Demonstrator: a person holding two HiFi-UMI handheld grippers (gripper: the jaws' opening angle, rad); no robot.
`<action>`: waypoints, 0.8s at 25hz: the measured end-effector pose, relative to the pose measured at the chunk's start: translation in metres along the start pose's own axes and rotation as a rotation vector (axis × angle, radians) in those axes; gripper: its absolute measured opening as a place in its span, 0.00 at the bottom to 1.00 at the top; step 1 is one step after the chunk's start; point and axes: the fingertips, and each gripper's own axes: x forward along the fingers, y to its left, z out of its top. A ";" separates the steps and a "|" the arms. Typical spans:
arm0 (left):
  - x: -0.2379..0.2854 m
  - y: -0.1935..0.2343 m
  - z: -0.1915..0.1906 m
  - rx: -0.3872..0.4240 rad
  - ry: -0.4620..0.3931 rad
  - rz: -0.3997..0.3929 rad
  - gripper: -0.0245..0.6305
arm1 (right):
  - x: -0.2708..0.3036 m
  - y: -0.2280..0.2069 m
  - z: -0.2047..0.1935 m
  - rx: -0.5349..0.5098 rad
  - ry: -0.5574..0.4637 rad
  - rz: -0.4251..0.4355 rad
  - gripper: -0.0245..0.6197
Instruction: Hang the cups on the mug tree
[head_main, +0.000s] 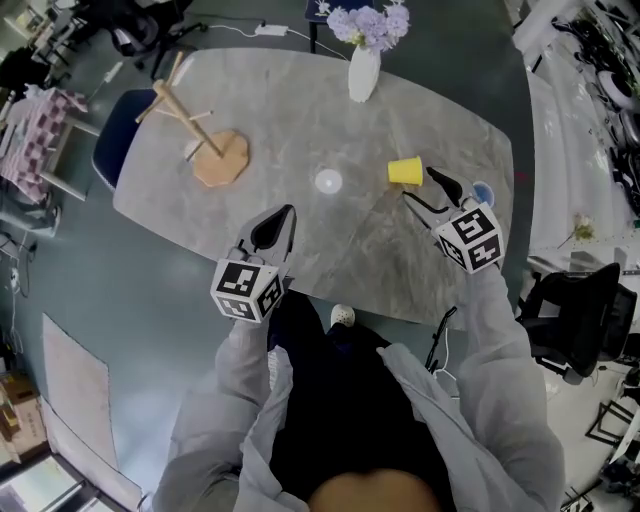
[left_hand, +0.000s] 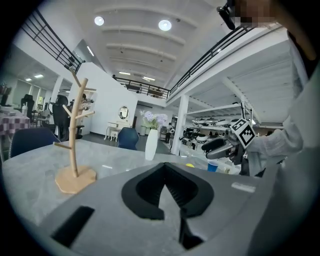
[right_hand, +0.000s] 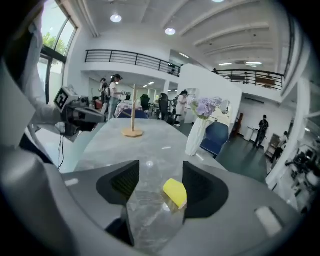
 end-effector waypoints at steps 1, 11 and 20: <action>0.006 0.004 0.001 0.003 0.003 -0.006 0.04 | 0.006 -0.001 -0.005 -0.047 0.042 0.033 0.46; 0.049 0.040 -0.015 -0.016 0.058 -0.042 0.04 | 0.073 -0.022 -0.065 -0.534 0.448 0.208 0.54; 0.072 0.071 -0.039 -0.047 0.117 -0.062 0.04 | 0.126 -0.031 -0.098 -0.729 0.662 0.287 0.54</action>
